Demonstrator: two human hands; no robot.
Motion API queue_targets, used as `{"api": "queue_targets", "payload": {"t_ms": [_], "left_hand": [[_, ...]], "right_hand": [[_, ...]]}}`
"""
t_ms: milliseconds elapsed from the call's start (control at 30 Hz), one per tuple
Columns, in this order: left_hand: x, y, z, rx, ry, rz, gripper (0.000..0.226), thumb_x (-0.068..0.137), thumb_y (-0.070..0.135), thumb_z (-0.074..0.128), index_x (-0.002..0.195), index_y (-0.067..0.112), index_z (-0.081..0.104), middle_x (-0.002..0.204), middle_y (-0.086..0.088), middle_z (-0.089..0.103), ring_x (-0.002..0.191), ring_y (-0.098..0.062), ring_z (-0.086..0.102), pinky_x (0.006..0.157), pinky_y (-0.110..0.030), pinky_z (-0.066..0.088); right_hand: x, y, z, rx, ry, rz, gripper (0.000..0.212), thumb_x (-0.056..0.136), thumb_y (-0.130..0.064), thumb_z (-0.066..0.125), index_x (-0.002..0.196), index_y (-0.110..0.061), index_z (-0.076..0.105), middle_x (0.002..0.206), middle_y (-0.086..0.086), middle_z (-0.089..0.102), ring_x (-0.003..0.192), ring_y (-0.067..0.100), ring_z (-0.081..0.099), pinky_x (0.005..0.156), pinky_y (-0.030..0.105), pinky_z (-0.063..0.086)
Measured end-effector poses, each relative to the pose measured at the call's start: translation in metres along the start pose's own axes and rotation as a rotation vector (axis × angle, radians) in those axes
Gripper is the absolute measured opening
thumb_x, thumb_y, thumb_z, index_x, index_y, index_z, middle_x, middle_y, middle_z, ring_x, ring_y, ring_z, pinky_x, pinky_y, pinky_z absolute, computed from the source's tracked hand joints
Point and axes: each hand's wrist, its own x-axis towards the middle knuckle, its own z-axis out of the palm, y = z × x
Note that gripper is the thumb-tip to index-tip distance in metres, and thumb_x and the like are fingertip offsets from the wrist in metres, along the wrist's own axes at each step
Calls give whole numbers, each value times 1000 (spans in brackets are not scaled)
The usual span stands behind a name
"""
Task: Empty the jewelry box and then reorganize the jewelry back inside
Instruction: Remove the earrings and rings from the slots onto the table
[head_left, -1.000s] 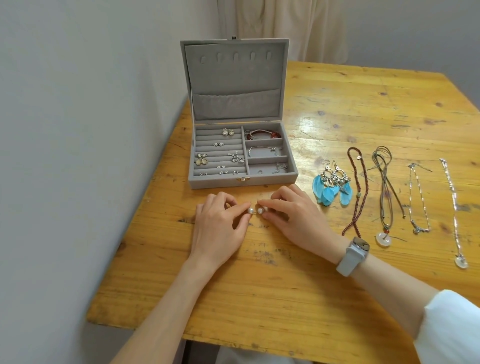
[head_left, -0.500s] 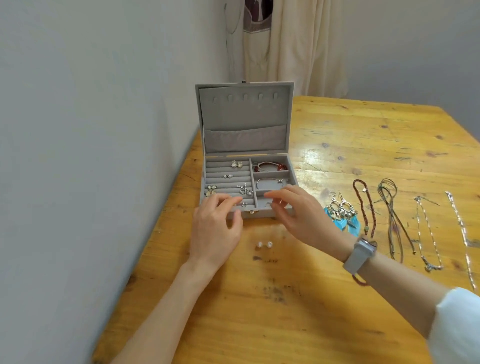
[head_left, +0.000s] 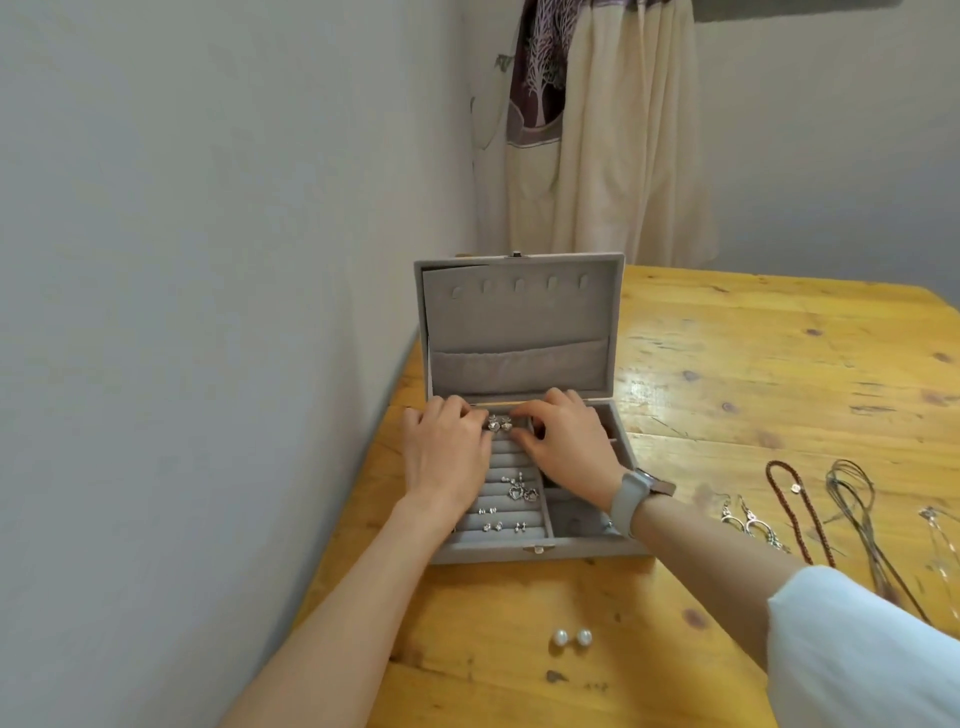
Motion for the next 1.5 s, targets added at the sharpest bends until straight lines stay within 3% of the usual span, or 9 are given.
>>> {"api": "queue_targets", "payload": {"t_ms": [267, 400, 600, 700, 833, 1033, 1233, 1367, 1500], "left_hand": [[5, -2, 8, -41, 96, 23, 28, 92, 37, 47, 116, 31, 61, 110, 8, 61, 105, -15, 46, 77, -33, 19], [7, -1, 6, -49, 137, 22, 25, 90, 36, 51, 109, 28, 66, 103, 7, 64, 99, -17, 50, 74, -33, 18], [-17, 9, -15, -361, 308, -63, 14, 81, 21, 66, 95, 21, 70, 88, 4, 69, 87, -19, 57, 74, -30, 22], [-50, 25, -27, -539, 260, -100, 18, 84, 21, 62, 102, 23, 68, 90, 10, 68, 81, -6, 49, 76, -24, 25], [-97, 50, -32, -675, 199, -115, 21, 82, 19, 65, 101, 24, 69, 84, 17, 63, 76, -6, 50, 84, -32, 38], [-149, 81, -17, -565, 147, -3, 23, 77, 33, 57, 95, 28, 70, 79, 13, 69, 75, -9, 54, 72, -24, 24], [-165, 96, -3, -415, 172, 120, 21, 74, 30, 62, 92, 23, 72, 78, 11, 70, 73, -11, 48, 69, -25, 21], [-164, 102, 2, -345, 135, 108, 20, 71, 27, 74, 90, 27, 72, 85, 8, 65, 81, -16, 51, 70, -29, 23], [-163, 102, 5, -338, 145, 73, 21, 70, 27, 76, 91, 28, 72, 87, 6, 61, 86, -13, 42, 72, -29, 18]], "right_hand": [[6, 3, 4, -8, 35, -74, 25, 86, -30, 58, 107, -20, 63, 100, 6, 54, 105, 25, 45, 85, 37, 34], [4, 5, -3, 120, 33, -68, 18, 85, -21, 58, 101, -16, 63, 88, -3, 52, 91, 18, 48, 83, 35, 38], [-26, -5, -36, 565, 96, 68, 11, 85, -6, 58, 93, -13, 62, 78, -4, 60, 72, 9, 55, 69, 15, 45], [-54, -6, -53, 682, 113, 121, 12, 85, -6, 60, 91, -16, 62, 79, -4, 63, 71, 4, 57, 66, 12, 47], [-100, -3, -69, 774, 83, 115, 22, 86, -1, 56, 96, -20, 61, 75, -1, 59, 63, 4, 52, 58, 12, 43], [-165, 16, -68, 654, 75, 180, 22, 85, -3, 57, 92, -24, 63, 75, 1, 63, 67, 17, 59, 64, 23, 47], [-206, 36, -58, 309, 84, 68, 20, 83, -7, 63, 103, -12, 64, 84, -1, 67, 72, 1, 54, 70, 8, 40], [-212, 47, -51, 32, 124, -15, 20, 80, -15, 68, 99, -11, 68, 89, 4, 62, 83, 15, 45, 74, 26, 37], [-211, 47, -50, -72, 159, -8, 21, 76, -19, 72, 96, -14, 70, 83, 4, 61, 80, 21, 49, 69, 32, 39]]}}
